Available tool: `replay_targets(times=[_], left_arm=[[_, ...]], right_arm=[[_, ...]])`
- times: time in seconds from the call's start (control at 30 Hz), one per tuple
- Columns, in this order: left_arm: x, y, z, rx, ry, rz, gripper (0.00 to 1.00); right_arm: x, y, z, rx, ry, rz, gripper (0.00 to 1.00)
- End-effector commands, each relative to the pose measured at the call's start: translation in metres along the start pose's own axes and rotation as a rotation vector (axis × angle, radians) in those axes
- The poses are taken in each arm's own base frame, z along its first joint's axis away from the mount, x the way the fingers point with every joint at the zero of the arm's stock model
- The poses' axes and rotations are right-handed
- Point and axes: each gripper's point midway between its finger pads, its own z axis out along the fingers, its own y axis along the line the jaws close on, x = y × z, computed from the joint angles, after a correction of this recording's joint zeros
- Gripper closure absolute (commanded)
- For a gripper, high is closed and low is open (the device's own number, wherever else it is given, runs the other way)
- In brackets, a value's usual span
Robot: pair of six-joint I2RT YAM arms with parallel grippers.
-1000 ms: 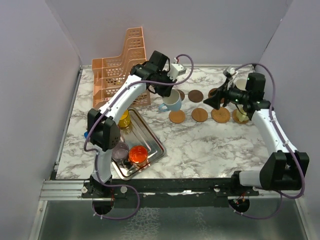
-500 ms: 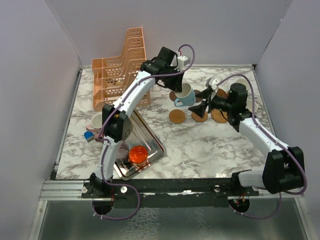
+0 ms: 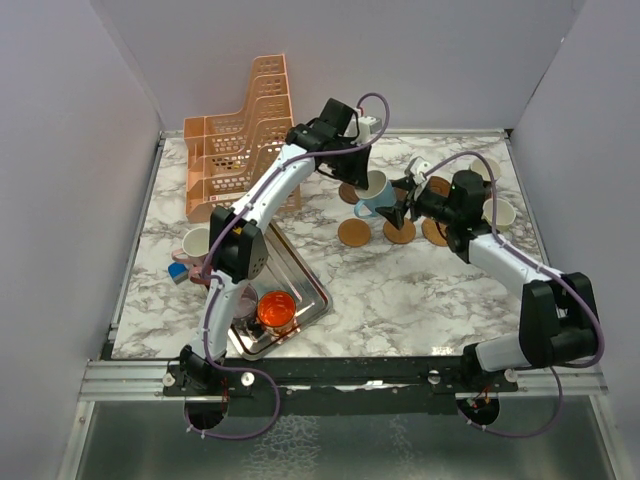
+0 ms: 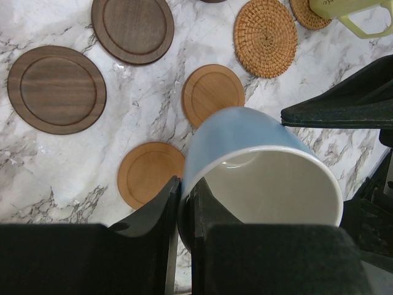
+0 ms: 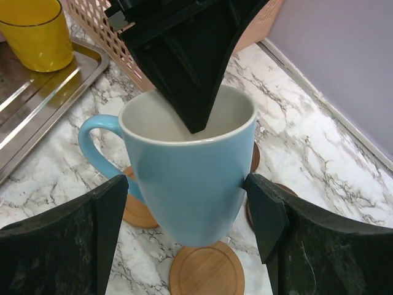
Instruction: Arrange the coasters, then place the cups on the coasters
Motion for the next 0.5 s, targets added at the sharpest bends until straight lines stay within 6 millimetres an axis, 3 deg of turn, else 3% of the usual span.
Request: replay_targets(times=[0.0, 0.47], left_arm=[[-0.025, -0.043, -0.005, 0.127, -0.080, 0.021, 1.00], [-0.019, -0.069, 0.003, 0.182, -0.062, 0.046, 1.00]], right_arm=[[-0.007, -0.002, 0.009, 0.002, -0.038, -0.070, 0.21], [0.019, 0.006, 0.021, -0.020, -0.017, -0.024, 0.21]])
